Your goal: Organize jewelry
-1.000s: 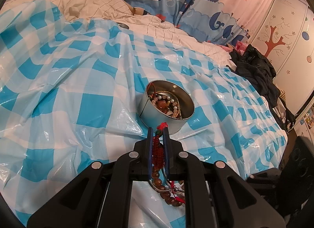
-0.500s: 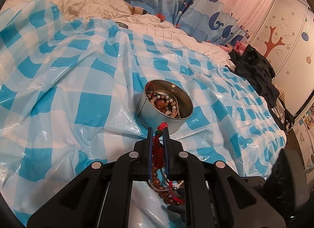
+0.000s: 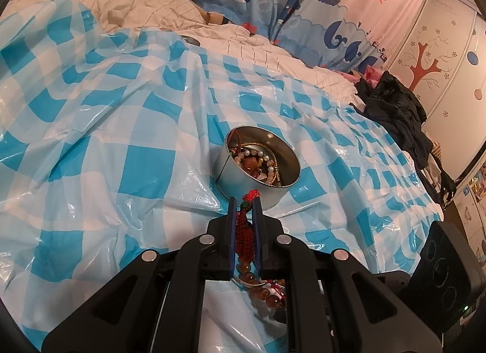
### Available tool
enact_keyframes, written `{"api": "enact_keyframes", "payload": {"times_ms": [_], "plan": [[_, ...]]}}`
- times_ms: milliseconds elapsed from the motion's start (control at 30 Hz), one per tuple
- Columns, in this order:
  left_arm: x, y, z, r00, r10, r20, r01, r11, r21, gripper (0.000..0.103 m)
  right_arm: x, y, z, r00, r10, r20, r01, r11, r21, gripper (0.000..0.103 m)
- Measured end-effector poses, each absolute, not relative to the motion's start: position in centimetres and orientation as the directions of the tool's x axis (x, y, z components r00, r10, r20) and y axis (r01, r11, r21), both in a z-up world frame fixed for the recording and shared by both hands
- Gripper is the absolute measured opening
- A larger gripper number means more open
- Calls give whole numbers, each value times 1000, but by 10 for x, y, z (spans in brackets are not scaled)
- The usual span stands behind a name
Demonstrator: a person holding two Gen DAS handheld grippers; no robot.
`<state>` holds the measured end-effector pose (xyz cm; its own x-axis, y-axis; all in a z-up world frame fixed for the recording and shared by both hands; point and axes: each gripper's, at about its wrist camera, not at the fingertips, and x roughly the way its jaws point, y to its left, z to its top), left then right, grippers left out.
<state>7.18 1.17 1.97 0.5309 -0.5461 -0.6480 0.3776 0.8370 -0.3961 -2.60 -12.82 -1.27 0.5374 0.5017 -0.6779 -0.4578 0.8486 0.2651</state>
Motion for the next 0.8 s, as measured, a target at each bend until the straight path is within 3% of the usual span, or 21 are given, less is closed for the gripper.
{"api": "enact_keyframes", "payload": {"times_ms": [233, 267, 300, 333, 467, 633, 667, 800], "plan": [[72, 12, 20, 531, -546, -648, 378, 837, -396, 8, -20, -126, -26, 488, 509, -710, -446, 844, 298, 13], [72, 12, 20, 531, -547, -648, 378, 837, -396, 9, -19, -127, -26, 484, 514, -708, -442, 842, 309, 15], [72, 12, 20, 530, -546, -648, 378, 837, -396, 9, -19, -129, -27, 481, 521, -705, -435, 840, 324, 27], [72, 12, 20, 530, -546, -649, 378, 837, -396, 9, -18, -131, -27, 481, 531, -697, -429, 836, 342, 31], [72, 12, 20, 530, -546, -649, 378, 837, -396, 9, -17, -133, -25, 494, 537, -683, -422, 835, 352, 32], [72, 12, 20, 529, -546, -650, 378, 837, -395, 9, -13, -135, -28, 492, 538, -684, -402, 838, 370, 20], [73, 12, 20, 530, -546, -649, 378, 837, -396, 9, -12, -135, -29, 493, 534, -687, -397, 840, 369, 12], [72, 12, 20, 530, -547, -648, 378, 837, -396, 8, -12, -139, -27, 505, 543, -671, -390, 837, 384, 5]]}}
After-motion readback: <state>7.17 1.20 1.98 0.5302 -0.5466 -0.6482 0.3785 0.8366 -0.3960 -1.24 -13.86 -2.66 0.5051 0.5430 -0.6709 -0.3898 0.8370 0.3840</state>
